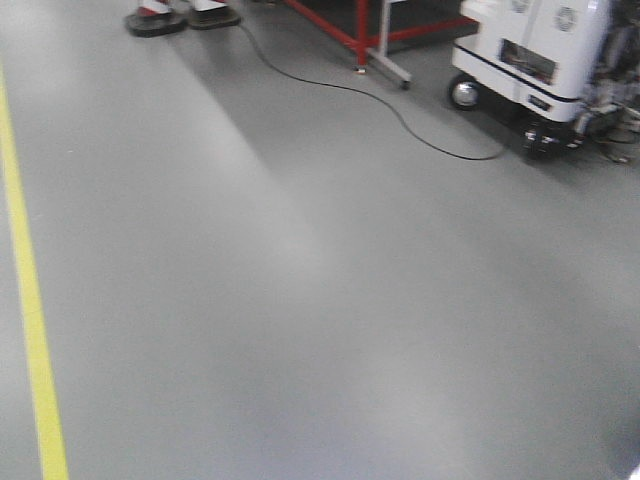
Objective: Move and align brake pads A on conveyor
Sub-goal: 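Turn the base away from the table holding both pads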
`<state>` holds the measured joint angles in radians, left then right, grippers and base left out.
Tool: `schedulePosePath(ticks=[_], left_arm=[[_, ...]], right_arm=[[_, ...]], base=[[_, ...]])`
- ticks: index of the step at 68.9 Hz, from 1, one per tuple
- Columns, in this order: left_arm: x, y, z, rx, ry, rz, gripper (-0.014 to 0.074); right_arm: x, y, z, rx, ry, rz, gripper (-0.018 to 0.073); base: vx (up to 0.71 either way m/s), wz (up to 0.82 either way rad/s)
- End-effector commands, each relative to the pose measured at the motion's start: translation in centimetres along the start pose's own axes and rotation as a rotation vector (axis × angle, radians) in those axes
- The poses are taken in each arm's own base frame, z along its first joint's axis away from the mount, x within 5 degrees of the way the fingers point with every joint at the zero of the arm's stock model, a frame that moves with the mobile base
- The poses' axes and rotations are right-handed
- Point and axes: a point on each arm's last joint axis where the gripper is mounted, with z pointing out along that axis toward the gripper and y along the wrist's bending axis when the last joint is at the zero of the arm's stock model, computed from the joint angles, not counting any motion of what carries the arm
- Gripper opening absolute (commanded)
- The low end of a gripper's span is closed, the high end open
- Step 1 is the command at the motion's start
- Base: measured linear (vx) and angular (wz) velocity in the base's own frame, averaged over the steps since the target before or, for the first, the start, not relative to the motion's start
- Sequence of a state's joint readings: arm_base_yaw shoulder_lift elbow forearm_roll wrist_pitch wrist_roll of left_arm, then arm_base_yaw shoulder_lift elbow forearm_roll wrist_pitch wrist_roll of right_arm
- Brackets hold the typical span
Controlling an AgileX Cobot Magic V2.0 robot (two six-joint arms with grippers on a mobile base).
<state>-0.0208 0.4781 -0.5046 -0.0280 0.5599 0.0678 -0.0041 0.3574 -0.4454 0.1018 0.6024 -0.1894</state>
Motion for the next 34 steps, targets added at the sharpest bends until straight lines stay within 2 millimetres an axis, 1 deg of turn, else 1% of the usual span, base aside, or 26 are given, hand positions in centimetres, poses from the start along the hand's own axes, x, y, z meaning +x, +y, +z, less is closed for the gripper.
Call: schedulePosePath(ticks=[1, 34], left_arm=[[-1.71, 0.06, -0.46, -0.004, -0.118, -0.009, 0.0146], [-1.71, 0.06, -0.46, -0.004, -0.118, -0.009, 0.0146]], right_arm=[[-1.67, -0.26, -0.44, 0.024, -0.114, -0.009, 0.0014], [-1.67, -0.26, -0.44, 0.024, -0.114, -0.009, 0.0014]], base=[[0.14, 0.55], [0.15, 0.57]])
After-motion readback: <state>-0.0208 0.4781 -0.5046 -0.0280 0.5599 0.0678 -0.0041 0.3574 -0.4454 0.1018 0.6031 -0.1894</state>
